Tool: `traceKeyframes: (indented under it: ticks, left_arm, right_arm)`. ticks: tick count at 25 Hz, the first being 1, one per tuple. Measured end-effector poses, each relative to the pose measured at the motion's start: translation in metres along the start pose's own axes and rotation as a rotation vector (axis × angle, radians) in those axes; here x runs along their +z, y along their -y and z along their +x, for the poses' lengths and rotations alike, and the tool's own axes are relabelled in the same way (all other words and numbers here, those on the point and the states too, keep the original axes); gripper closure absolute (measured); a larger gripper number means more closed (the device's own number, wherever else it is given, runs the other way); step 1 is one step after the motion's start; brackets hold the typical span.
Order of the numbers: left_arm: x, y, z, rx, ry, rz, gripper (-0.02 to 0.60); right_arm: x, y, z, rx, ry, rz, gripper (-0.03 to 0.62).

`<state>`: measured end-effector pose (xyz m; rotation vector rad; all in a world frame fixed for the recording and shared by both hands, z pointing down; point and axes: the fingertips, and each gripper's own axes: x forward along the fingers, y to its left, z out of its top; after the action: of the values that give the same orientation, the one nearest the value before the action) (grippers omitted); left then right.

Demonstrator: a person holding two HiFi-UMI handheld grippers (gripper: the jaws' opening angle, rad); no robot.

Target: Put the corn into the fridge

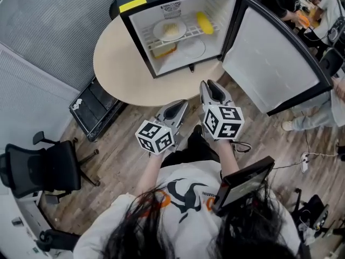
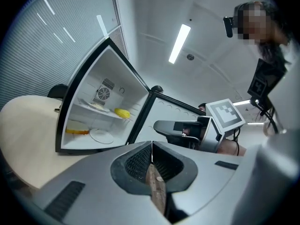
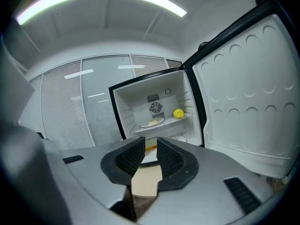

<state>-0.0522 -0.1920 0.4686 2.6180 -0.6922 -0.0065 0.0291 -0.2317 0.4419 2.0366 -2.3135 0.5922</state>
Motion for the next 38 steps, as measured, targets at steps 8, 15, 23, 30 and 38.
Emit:
traceKeyframes:
  ticks: [8, 15, 23, 30, 38]
  left_arm:
    - [-0.008, 0.031, -0.002, -0.009, 0.002, 0.003, 0.569]
    - [-0.011, 0.055, 0.002, 0.029, 0.031, -0.003, 0.569]
    - [-0.043, 0.114, 0.017, 0.055, 0.021, -0.027, 0.569]
    - [-0.065, 0.154, 0.021, 0.085, 0.024, -0.036, 0.57]
    - [-0.081, 0.182, 0.011, 0.133, 0.047, -0.041, 0.569]
  right_arm:
    - [-0.004, 0.008, -0.033, 0.0, -0.005, -0.002, 0.51]
    - [-0.012, 0.019, -0.058, 0.04, -0.037, 0.003, 0.511]
    - [-0.029, 0.06, -0.113, 0.061, -0.08, 0.019, 0.519]
    - [-0.042, 0.075, -0.152, 0.111, -0.111, 0.014, 0.523]
    - [-0.055, 0.072, -0.181, 0.177, -0.144, -0.019, 0.525]
